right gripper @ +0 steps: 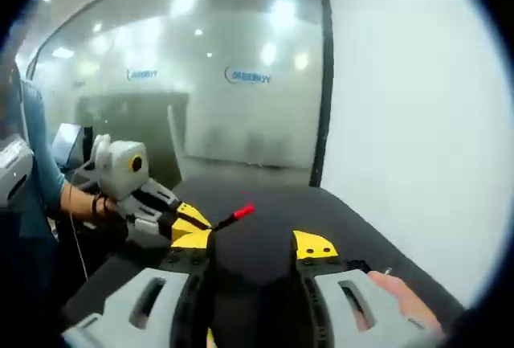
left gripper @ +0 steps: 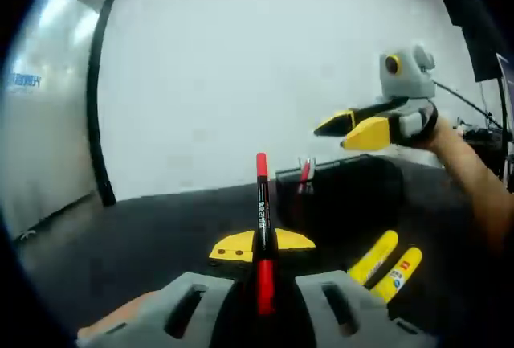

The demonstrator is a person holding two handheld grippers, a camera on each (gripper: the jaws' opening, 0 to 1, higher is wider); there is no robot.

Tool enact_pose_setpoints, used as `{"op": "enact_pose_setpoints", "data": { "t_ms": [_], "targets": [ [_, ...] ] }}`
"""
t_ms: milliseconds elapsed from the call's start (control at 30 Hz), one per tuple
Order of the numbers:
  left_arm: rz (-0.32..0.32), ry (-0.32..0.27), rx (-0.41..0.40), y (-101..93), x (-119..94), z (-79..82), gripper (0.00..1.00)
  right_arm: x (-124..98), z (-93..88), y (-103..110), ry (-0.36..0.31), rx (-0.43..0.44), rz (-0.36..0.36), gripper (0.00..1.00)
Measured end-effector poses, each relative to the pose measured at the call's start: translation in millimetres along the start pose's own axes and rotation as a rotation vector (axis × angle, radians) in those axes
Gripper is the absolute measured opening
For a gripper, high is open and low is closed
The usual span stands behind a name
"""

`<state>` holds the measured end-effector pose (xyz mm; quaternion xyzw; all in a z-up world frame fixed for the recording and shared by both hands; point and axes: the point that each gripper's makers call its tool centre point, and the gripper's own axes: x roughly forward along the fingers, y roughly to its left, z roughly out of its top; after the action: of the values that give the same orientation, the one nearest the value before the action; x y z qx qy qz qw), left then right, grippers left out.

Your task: Pick up pens and glue sticks and place them into the holder.

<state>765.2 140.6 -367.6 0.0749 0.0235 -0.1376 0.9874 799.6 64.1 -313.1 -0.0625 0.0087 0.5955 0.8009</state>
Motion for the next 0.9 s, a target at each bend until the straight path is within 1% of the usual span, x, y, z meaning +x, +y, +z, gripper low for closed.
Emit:
{"op": "enact_pose_setpoints", "data": {
  "t_ms": [67,100,133,167,233,267,300,333,400,467,500,600,667,700,733,767,833,900],
  "targets": [
    [-0.012,-0.024,-0.008,-2.6,-1,3.6,0.04,8,2.6,2,-0.023,0.025,0.013,0.29],
    [-0.007,-0.044,-0.011,-3.1,-3,6.5,0.04,13,9.5,9,-0.074,0.059,0.056,0.29],
    [0.004,-0.084,0.004,-3.0,-5,12.5,0.04,15,14.8,12,-0.110,0.088,0.084,0.29],
    [0.011,-0.100,0.011,-1.1,-2,15.3,0.04,18,20.3,12,-0.143,0.129,0.092,0.28],
    [0.018,-0.134,0.011,-1.5,-3,20.8,0.04,21,29.6,14,-0.200,0.172,0.118,0.27],
    [0.019,-0.155,0.015,-2.2,-4,23.7,0.04,23,33.5,15,-0.221,0.201,0.128,0.26],
    [0.025,-0.161,0.019,-2.7,-6,24.5,0.04,24,37.4,17,-0.239,0.225,0.142,0.26],
    [0.031,-0.194,0.026,-2.7,-7,29.4,0.04,26,41.7,20,-0.261,0.239,0.158,0.25],
    [0.059,-0.254,0.038,-0.1,-10,37.7,0.04,30,43.8,25,-0.268,0.252,0.177,0.25],
    [0.066,-0.274,0.042,-0.7,-12,40.6,0.04,36,46.2,29,-0.271,0.265,0.201,0.24],
    [0.069,-0.278,0.042,-0.8,-13,41.5,0.04,37,49.0,32,-0.284,0.267,0.216,0.24],
    [0.075,-0.290,0.040,-0.9,-13,43.5,0.04,40,58.1,41,-0.334,0.318,0.252,0.22],
    [0.088,-0.308,0.051,-0.2,-16,46.4,0.04,41,59.4,41,-0.345,0.348,0.258,0.20],
    [0.090,-0.318,0.054,-0.8,-18,48.0,0.04,42,59.9,39,-0.352,0.360,0.249,0.18],
    [0.088,-0.322,0.055,-1.0,-18,48.7,0.04,43,60.8,37,-0.363,0.380,0.242,0.15],
    [0.093,-0.325,0.061,-0.8,-19,49.5,0.04,42,62.3,37,-0.375,0.401,0.248,0.14],
    [0.096,-0.326,0.075,-0.9,-19,50.1,0.04,40,67.6,42,-0.405,0.441,0.293,0.14],
    [0.095,-0.325,0.075,-0.6,-19,49.9,0.04,40,67.6,42,-0.401,0.438,0.292,0.13]
  ]
}}
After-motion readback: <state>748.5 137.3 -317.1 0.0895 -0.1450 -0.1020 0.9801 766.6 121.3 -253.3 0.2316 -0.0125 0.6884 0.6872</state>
